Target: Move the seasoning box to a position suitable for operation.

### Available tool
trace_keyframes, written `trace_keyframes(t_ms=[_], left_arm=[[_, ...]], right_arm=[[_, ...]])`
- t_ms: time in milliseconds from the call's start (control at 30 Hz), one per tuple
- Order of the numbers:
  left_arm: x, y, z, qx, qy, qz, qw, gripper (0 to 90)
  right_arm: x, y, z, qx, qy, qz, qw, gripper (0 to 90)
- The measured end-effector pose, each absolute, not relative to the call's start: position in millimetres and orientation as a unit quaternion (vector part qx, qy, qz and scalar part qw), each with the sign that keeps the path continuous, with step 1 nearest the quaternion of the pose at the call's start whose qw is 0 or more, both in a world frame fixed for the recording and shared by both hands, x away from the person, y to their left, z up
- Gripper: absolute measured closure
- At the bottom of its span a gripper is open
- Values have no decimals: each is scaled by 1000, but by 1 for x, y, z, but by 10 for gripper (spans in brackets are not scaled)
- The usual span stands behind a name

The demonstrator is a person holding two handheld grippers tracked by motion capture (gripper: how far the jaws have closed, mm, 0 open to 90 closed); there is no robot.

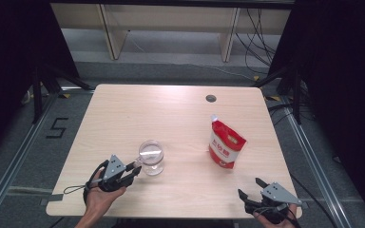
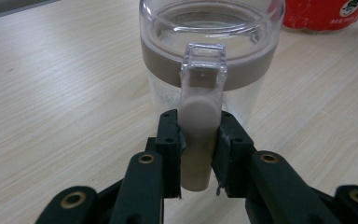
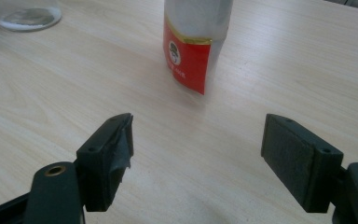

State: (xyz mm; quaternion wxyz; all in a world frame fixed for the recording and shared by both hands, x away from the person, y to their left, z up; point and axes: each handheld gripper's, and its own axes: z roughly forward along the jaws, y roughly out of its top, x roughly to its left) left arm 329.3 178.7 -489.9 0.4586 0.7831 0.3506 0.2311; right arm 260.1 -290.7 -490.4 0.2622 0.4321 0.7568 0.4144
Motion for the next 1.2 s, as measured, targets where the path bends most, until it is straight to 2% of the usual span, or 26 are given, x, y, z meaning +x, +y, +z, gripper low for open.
trace_keyframes(t_ms=[667, 1200], left_arm=[[318, 161, -489, 795, 308, 214, 477, 731], [304, 146, -492, 803, 285, 166, 496, 732]], right_arm=[[261, -291, -490, 429, 759, 411, 264, 262], [261, -291, -490, 428, 758, 414, 265, 262]])
